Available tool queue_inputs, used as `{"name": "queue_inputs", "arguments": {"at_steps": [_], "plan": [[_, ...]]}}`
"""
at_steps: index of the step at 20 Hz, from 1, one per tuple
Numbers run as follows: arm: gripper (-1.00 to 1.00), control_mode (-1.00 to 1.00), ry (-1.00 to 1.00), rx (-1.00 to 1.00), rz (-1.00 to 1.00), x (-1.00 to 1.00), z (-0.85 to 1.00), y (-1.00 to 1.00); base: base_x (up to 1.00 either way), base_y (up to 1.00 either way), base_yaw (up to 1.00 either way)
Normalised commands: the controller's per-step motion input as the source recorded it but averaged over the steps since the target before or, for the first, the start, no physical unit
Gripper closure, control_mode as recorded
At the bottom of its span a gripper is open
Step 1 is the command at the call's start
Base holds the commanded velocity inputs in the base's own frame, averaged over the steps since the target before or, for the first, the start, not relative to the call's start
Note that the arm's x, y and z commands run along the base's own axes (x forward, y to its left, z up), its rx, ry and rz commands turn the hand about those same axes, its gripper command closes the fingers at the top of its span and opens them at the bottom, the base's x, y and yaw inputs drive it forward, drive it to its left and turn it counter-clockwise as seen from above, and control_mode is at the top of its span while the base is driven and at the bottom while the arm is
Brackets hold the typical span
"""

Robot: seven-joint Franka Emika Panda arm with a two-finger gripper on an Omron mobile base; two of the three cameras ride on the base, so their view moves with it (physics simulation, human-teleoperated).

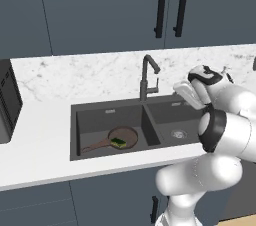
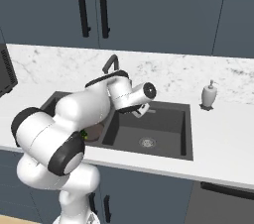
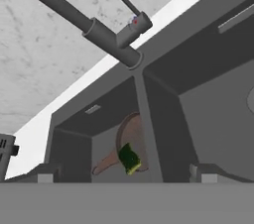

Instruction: Pick the pan and sponge and place them into the sink. Then turn on the water.

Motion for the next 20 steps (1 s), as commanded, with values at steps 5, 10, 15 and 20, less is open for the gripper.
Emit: {"name": "queue_inputs", "arguments": {"at_steps": [5,10,15,20], "plan": [[-1.00,-1.00,0.00,0.08,0.00,0.37,0.00,0.05,0.00,0.00,0.00],[-1.00,-1.00,0.00,0.04,0.00,0.32,-0.01,0.00,0.00,0.00,0.00],[-1.00,-1.00,0.00,0.05,0.00,0.30,-0.06,0.01,0.00,0.00,0.00],[-1.00,-1.00,-0.02,0.06,0.00,0.18,-0.22,0.00,0.00,0.00,0.00]]}}
